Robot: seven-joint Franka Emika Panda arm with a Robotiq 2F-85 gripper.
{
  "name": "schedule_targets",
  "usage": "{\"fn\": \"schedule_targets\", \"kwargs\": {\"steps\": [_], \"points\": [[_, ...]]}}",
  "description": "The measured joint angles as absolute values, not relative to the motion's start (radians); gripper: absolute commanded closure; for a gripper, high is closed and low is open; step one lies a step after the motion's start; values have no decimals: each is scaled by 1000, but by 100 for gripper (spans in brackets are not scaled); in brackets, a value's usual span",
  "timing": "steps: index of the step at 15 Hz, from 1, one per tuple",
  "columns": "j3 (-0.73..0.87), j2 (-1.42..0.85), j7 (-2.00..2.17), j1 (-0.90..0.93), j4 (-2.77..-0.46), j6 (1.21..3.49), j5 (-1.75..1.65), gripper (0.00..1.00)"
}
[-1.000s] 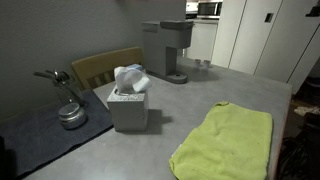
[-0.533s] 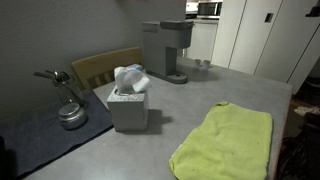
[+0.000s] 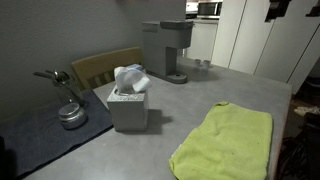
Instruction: Fold the yellow towel from right to left
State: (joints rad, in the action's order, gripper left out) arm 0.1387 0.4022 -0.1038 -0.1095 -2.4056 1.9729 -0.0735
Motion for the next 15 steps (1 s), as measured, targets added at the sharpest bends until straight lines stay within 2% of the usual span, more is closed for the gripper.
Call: {"fn": "schedule_targets", "kwargs": {"steps": [5,15], "points": [[137,321,-142,-69,-2488,2081,-48,0],[137,293,-137,-68,-2509,2085,-46,0]]}}
